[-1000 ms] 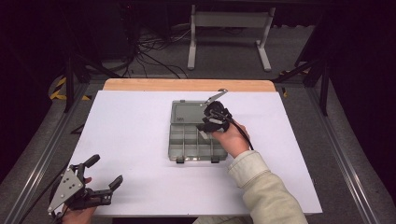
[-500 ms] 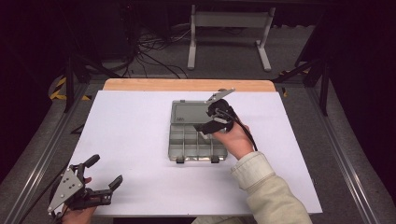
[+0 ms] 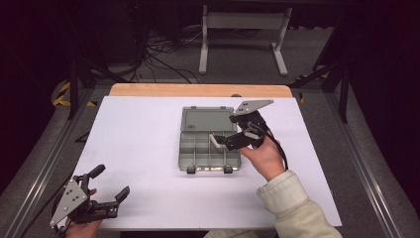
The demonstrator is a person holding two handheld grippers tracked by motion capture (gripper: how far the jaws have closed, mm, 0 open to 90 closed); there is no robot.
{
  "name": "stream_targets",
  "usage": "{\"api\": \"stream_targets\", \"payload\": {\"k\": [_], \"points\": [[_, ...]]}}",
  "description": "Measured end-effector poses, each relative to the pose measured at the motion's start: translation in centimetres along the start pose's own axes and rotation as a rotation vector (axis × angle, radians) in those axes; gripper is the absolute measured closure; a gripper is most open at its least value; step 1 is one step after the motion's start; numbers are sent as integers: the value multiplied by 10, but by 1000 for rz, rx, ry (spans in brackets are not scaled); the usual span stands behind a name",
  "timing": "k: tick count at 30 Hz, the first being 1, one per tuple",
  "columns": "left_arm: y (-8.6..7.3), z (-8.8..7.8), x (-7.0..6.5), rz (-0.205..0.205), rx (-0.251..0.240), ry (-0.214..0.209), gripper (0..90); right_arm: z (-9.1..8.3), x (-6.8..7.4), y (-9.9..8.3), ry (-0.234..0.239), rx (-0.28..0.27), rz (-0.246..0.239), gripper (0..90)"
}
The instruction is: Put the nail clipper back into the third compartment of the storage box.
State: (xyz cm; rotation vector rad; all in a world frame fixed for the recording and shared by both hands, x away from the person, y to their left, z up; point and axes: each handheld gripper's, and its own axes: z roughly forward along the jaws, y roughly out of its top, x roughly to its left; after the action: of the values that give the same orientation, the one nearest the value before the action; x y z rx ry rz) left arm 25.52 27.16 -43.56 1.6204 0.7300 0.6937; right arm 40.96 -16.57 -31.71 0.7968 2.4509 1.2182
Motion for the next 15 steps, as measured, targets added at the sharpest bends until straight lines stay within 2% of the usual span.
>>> {"api": "stream_targets", "payload": {"k": [15], "points": [[0,1,-1,1,0,1,15,-40,6,-24,-49,-91,10,48]]}}
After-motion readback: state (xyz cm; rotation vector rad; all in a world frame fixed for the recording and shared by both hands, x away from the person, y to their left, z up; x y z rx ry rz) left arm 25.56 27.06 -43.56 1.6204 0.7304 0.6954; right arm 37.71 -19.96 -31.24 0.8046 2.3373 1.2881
